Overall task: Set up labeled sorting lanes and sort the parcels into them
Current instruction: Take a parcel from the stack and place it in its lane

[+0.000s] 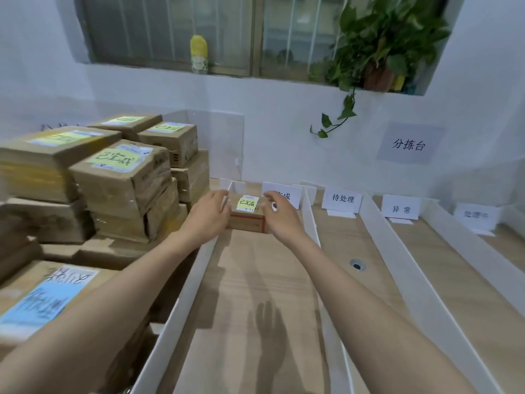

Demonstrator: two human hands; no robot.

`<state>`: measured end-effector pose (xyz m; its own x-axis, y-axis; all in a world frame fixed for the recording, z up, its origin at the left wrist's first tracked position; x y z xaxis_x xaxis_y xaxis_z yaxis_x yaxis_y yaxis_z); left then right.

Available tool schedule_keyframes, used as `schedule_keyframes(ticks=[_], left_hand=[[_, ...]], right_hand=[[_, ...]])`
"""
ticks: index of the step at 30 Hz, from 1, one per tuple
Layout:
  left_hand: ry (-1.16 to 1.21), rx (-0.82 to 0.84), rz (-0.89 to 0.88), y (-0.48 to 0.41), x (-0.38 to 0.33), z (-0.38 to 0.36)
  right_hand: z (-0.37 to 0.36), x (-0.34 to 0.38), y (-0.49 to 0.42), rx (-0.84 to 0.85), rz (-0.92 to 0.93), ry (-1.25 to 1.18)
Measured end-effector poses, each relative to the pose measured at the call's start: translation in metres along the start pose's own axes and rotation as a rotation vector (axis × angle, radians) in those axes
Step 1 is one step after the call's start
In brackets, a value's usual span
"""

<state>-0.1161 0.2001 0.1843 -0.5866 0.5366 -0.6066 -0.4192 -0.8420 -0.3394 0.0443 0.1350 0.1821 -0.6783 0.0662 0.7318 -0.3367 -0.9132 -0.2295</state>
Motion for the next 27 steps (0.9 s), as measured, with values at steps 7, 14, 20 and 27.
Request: schedule_keyframes(ticks=[7,14,20,27], left_hand=[[0.022,-0.089,0.017,0.093,-0.020,0.057],[-0.054,-0.147,0.130,0.159,0.019,0.110],[-0.069,-0.198,0.243,0.202,0.076,0.153],[-0.103,-0.182,0.335,0.234,0.147,0.189]], right_hand=[[0.003,0.043,0.080,0.001,0.047,-0.063],[-0.041,0.080,0.122,0.071,0.104,-0.123],[-0.090,0.103,0.153,0.152,0.086,-0.149],[-0.152,0.129,0.166,0.183,0.065,-0.128]])
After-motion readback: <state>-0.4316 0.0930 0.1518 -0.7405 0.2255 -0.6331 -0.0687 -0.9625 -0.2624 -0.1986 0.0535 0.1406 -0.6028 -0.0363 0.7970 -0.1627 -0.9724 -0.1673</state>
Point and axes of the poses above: each hand's wrist, its own y-axis away from the middle knuckle, its own z-axis out of the back of the hand, x = y × z, the point moved 4 cm from there along -y, towards the middle knuckle, and after that the axes turned 8 degrees about y, right-handed, at the moved point
